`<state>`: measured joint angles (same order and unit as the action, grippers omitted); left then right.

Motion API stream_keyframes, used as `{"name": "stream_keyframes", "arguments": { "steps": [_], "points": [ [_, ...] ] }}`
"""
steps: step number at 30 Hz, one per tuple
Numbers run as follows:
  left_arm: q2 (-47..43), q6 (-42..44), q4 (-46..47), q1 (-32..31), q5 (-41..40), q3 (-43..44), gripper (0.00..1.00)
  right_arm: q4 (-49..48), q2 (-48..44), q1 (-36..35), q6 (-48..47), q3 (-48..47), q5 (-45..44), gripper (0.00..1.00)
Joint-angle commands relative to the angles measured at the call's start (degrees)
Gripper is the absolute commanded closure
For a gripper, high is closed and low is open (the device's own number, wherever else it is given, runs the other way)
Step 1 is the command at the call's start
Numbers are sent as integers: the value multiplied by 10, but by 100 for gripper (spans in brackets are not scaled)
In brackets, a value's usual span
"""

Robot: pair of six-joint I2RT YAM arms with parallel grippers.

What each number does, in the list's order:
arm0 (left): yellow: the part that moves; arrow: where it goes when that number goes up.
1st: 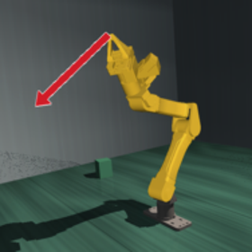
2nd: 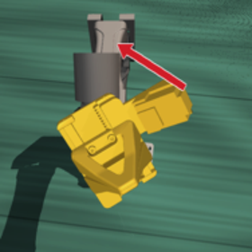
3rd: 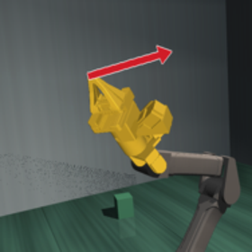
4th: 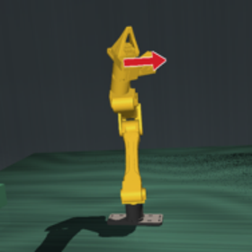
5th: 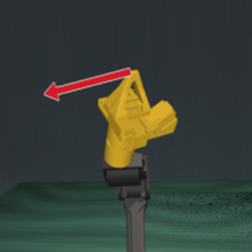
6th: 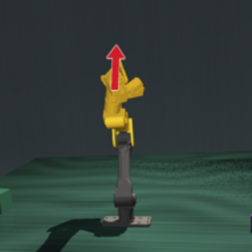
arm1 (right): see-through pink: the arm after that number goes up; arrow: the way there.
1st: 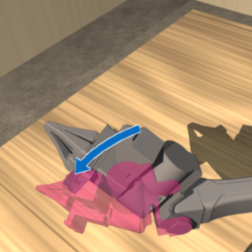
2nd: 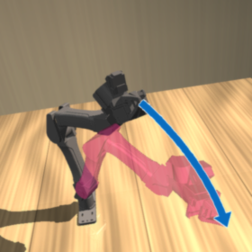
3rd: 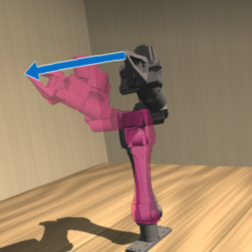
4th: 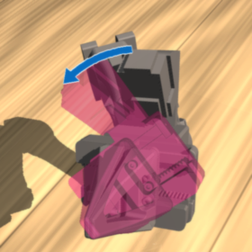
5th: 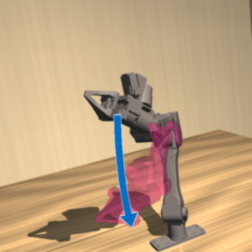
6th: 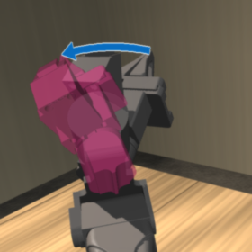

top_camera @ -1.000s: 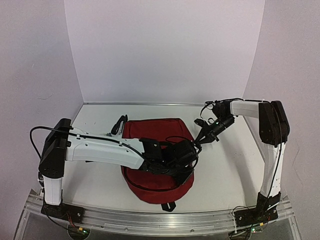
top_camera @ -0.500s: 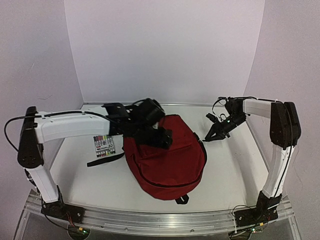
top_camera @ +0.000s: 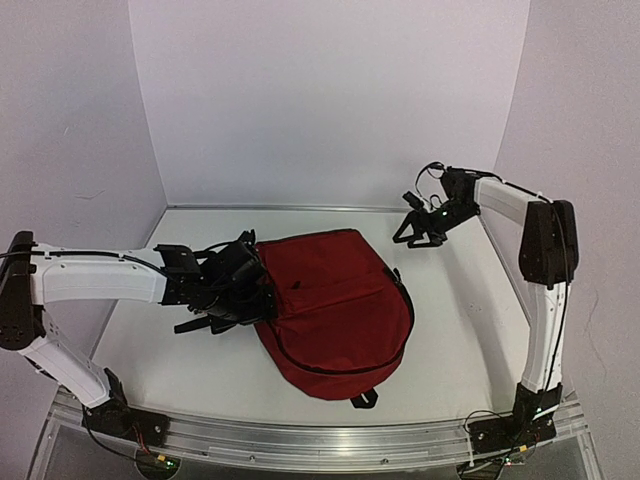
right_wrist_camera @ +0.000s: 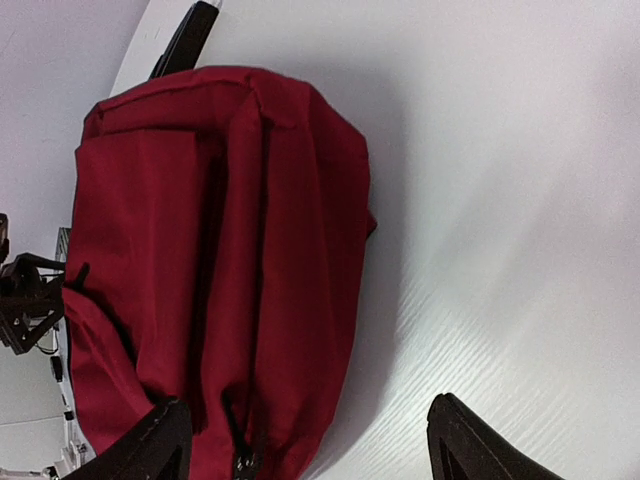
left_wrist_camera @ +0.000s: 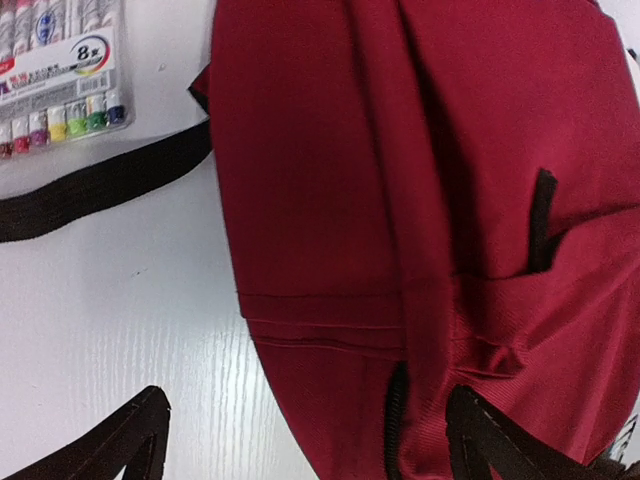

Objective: Pack the student bag
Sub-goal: Zip the student bag at the center of the board, then adjust the student bag at the center of the board.

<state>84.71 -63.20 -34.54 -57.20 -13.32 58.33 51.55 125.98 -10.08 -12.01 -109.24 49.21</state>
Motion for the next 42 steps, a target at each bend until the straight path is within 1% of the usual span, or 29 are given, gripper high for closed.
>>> {"name": "stream_keyframes", "arguments": {
  "steps": [1, 3, 7, 9, 13, 16, 17, 20, 22, 23, 25, 26, 28, 29, 30, 32, 35, 36, 37, 38, 40, 42],
  "points": [
    [-23, -62, 99, 12, 21, -34, 9, 11, 59, -37, 9, -40, -7, 20],
    [-8, -63, 134, 13, 39, -44, 14, 11, 74, -46, 8, -40, -1, 21],
    [51, -42, 158, 25, 71, -21, 29, 18, 74, -49, 2, 3, 30, 29],
    [87, -26, 159, 36, 90, 5, 35, 20, 54, -49, -10, 47, 41, 35],
    [152, 26, 186, 62, 129, 58, 51, 20, -6, -49, -28, 153, 66, 53],
    [206, 87, 185, 77, 163, 141, 61, 20, -56, -47, -33, 227, 86, 61],
    [245, 127, 173, 81, 174, 188, 63, 19, -74, -45, -35, 253, 92, 63],
    [335, 199, 123, 90, 201, 330, 65, 16, -126, -45, -37, 321, 107, 64],
    [392, 236, 103, 101, 218, 416, 63, 4, -161, -53, -26, 368, 127, 64],
    [415, 250, 94, 110, 222, 457, 61, -9, -177, -64, -14, 386, 131, 65],
    [446, 266, 74, 134, 220, 522, 55, -33, -209, -90, 14, 402, 130, 63],
    [455, 271, 70, 151, 218, 544, 50, -45, -231, -107, 24, 404, 126, 61],
    [450, 278, 66, 176, 213, 565, 39, -52, -262, -119, 31, 390, 113, 54],
    [439, 284, 65, 187, 208, 570, 33, -50, -278, -121, 30, 380, 100, 48],
    [426, 292, 63, 194, 203, 572, 29, -47, -292, -121, 25, 367, 80, 42],
    [398, 306, 47, 199, 187, 574, 21, -34, -318, -120, 5, 343, 35, 34],
    [344, 298, 14, 199, 176, 543, 11, -19, -354, -114, -30, 300, -56, 16],
    [320, 283, 12, 198, 176, 511, 4, -20, -362, -110, -38, 282, -79, 9],
    [293, 265, 15, 196, 176, 479, 1, -22, -367, -105, -48, 265, -96, 4],
    [264, 248, 20, 193, 173, 444, 0, -34, -368, -101, -52, 251, -111, 2],
    [212, 219, 34, 183, 159, 359, 0, -73, -361, -96, -30, 225, -158, 2],
    [165, 187, 29, 170, 149, 308, 0, -95, -328, -87, -21, 179, -179, 2]
  ]
}}
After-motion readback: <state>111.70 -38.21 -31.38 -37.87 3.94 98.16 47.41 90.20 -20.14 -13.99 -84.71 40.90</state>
